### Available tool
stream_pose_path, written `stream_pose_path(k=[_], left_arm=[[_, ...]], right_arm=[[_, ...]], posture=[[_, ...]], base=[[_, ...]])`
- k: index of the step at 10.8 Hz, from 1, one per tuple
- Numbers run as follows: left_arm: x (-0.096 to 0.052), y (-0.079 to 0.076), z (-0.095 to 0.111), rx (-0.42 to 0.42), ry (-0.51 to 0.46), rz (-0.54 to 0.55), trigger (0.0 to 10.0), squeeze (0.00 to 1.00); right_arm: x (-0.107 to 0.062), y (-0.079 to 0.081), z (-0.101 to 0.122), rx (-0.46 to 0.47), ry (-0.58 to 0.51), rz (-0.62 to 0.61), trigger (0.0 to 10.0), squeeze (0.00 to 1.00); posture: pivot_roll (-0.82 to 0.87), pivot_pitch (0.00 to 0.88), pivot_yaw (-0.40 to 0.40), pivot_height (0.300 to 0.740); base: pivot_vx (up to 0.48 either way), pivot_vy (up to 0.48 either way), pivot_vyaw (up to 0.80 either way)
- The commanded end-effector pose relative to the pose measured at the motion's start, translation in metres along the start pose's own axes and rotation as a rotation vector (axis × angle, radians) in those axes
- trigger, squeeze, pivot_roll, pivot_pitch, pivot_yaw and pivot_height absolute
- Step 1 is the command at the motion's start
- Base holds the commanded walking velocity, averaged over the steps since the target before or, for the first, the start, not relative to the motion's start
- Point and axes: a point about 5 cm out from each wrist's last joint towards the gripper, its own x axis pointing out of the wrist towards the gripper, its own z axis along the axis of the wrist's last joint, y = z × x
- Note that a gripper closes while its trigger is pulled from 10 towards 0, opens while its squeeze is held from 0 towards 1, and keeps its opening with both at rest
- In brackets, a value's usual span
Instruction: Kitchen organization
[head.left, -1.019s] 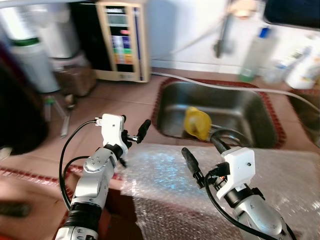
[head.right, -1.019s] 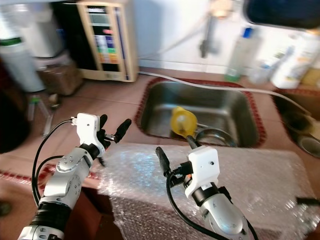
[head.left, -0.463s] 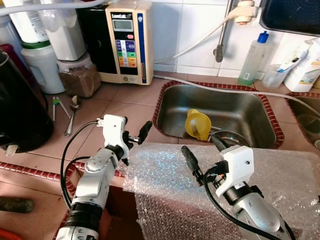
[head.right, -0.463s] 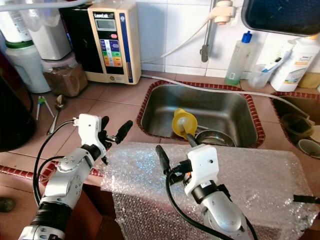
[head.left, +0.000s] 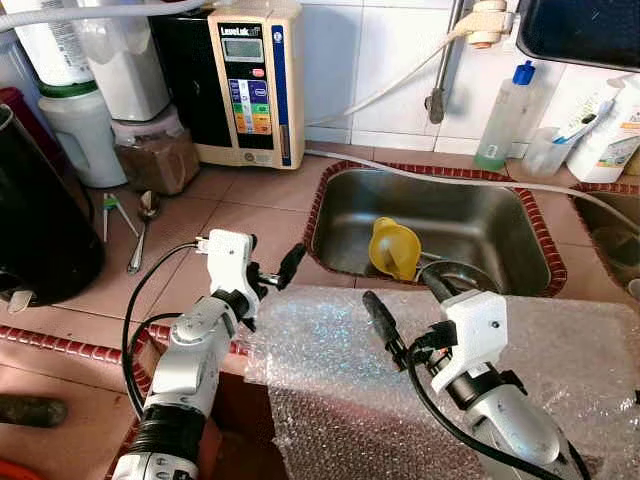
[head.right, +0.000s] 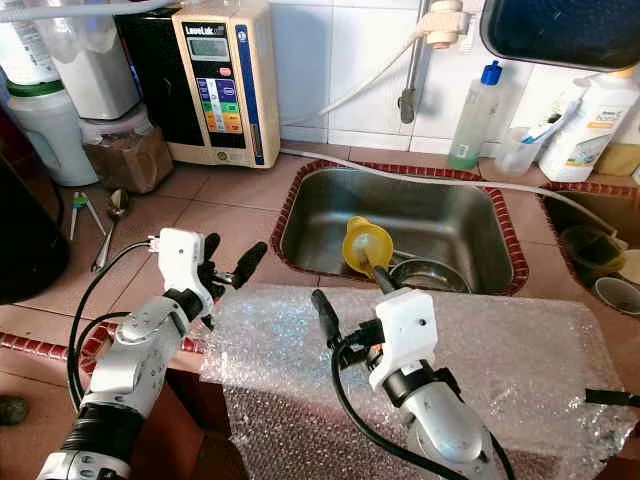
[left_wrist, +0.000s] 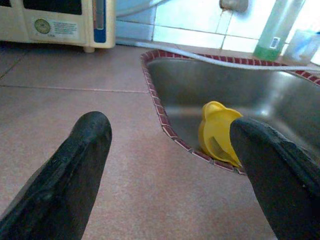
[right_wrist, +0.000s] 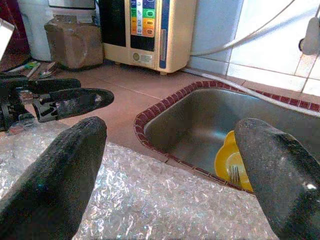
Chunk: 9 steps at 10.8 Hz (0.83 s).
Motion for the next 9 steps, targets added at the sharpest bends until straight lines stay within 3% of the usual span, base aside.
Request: stream_pose_path(k=[1,6,9], left_arm=[[0.0012,0.0003,0.0035,0.003,-0.004,-0.004,10.0,0.0],[0.0014,-0.0011,0.0018,0.008,0.004,-0.012,10.0,0.0],[0.0017,-0.0024,0.0019,0.015,0.002,-0.012,10.0,0.0]], right_arm=[[0.0014,-0.0015,0.0012,-0.005,-0.008,-0.002,10.0,0.0],[0.0031,-0.0016,0.0011,-0.005,-0.009,-0.001,10.0,0.0],[0.004,-0.0012,0.001,-0.005,-0.011,0.001,10.0,0.0]], posture=[[-0.04,0.0,0.066,0.74],[-0.04,0.0,0.067,0.74],[-0.04,0.0,0.066,0.74]], base=[[0.0,0.296,0.0],[0.0,0.38,0.0],[0.0,0.0,0.0]])
